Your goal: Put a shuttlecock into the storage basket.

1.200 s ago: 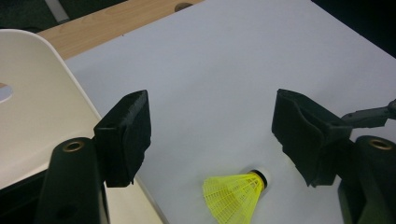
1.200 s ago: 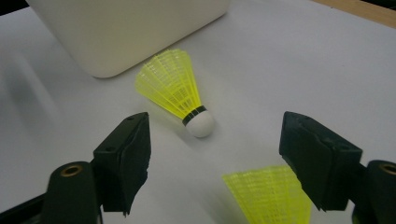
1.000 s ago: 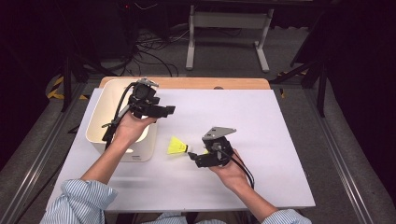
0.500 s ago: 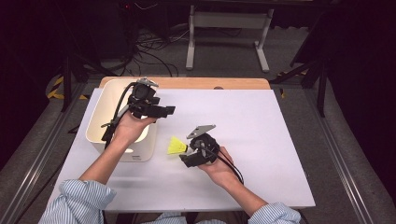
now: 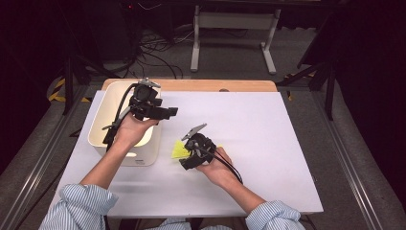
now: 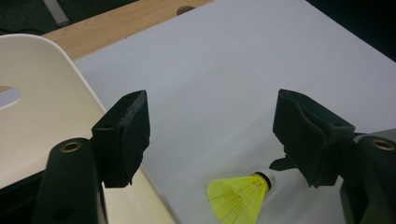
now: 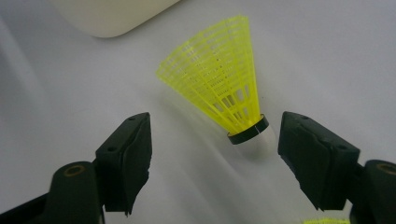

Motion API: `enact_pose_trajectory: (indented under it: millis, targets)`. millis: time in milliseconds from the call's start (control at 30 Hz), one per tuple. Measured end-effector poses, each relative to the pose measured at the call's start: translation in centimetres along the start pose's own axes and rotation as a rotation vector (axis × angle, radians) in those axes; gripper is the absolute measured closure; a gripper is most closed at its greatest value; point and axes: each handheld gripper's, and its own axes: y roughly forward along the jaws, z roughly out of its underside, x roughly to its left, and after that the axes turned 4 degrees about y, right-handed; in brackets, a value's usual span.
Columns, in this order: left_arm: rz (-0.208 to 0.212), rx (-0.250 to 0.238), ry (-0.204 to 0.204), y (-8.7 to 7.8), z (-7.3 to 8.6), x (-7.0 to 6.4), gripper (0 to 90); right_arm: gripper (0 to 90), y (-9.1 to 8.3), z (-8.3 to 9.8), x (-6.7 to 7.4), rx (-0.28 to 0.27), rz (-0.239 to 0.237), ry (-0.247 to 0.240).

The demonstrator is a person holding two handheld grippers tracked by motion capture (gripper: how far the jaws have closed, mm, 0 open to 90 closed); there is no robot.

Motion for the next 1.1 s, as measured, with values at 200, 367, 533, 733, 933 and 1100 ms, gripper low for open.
enact_pose_trajectory:
  millis: [200, 367, 533, 733, 933, 1100]
  targets:
    - [-0.008, -0.008, 0.006, 0.0, -0.1, 0.0, 28.5, 28.0, 0.5, -0.5, 0.2, 0.022, 0.01, -0.008]
    - [-0.009, -0.006, 0.008, -0.2, -0.2, 0.0, 28.4, 29.5, 1.1, -1.0, 0.3, 0.048, 0.037, -0.019]
    - [-0.008, -0.009, 0.013, -0.3, -0.2, -0.1, 28.5, 30.0, 1.7, -1.3, 0.4, 0.069, 0.05, -0.026]
    - [-0.003, -0.013, 0.016, -0.3, -0.2, -0.3, 28.6, 30.0, 2.0, -1.6, 0.6, 0.09, 0.063, -0.035]
    - [-0.005, -0.012, 0.021, -0.3, -0.3, -0.3, 28.7, 30.1, 2.3, -1.7, 0.8, 0.112, 0.068, -0.042]
    - [-0.005, -0.014, 0.024, -0.4, -0.2, -0.4, 28.9, 31.9, 2.8, -1.7, 1.0, 0.131, 0.081, -0.045]
